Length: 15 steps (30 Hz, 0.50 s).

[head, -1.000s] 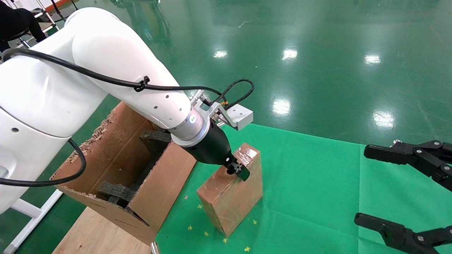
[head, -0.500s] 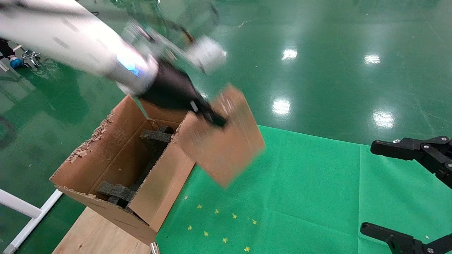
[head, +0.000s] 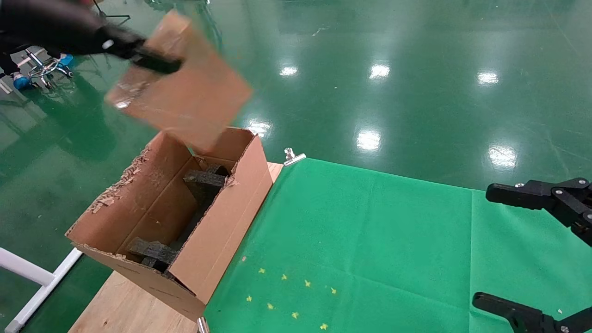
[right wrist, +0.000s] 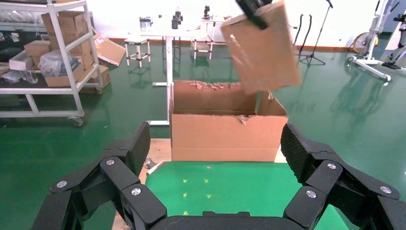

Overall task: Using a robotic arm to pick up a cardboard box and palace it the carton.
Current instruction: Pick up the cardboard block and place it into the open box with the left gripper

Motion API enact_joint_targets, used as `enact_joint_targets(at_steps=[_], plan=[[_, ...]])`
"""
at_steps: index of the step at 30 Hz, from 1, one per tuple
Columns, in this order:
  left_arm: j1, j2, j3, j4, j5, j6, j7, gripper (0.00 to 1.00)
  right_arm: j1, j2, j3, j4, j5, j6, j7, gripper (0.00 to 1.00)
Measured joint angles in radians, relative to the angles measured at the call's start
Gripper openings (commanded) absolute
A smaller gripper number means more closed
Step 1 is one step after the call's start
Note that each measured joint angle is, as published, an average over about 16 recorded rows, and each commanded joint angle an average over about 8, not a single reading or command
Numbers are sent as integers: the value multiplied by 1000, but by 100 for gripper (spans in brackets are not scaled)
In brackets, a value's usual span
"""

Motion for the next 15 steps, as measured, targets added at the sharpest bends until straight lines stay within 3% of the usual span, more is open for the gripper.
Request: enact_joint_targets(at_steps=[7,15], plan=[[20,24,43,267,60,-50,214,0,0,0,0,0,0,0,0,100],[74,100,74,568,97,-186,394,0,0,0,0,0,0,0,0,100]])
